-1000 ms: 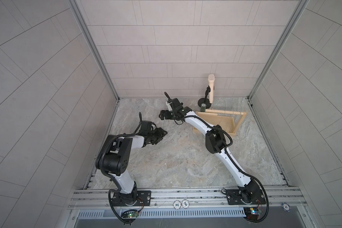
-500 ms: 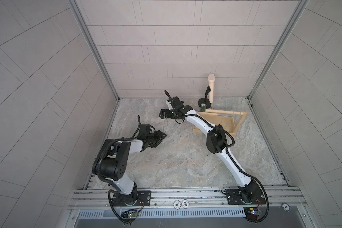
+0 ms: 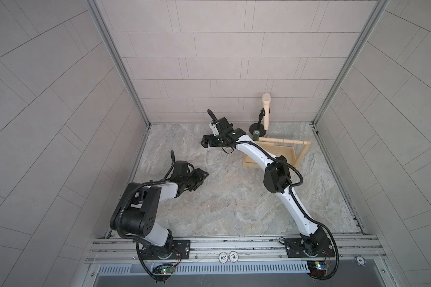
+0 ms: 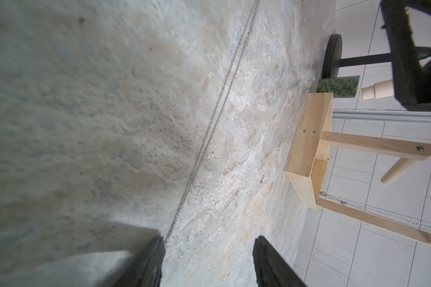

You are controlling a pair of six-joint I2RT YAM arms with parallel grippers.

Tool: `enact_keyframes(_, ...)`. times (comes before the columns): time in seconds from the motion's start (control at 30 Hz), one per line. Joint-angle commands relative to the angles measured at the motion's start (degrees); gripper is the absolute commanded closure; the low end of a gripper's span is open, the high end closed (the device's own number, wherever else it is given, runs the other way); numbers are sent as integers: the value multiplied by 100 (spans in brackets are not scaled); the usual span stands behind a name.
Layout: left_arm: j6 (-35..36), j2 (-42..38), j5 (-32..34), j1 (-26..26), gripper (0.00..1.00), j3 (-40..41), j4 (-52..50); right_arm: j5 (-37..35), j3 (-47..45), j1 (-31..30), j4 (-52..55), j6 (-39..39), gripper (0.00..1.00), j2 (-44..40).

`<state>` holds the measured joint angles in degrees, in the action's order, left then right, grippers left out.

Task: Take the necklace off the jewelry display stand
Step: Place the necklace at the center of the board.

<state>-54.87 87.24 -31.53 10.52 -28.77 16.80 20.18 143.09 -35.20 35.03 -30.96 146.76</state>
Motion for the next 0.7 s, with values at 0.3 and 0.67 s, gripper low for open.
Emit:
enact_keyframes(0.3, -37, -698, 367, 53, 35, -351, -1177, -297, -630, -57, 160, 372, 0, -1142)
enact_keyframes(0.67, 790, -893, 558, 389, 14, -1563, -2001, -931, -1508, 192, 391, 792, 0, -2527)
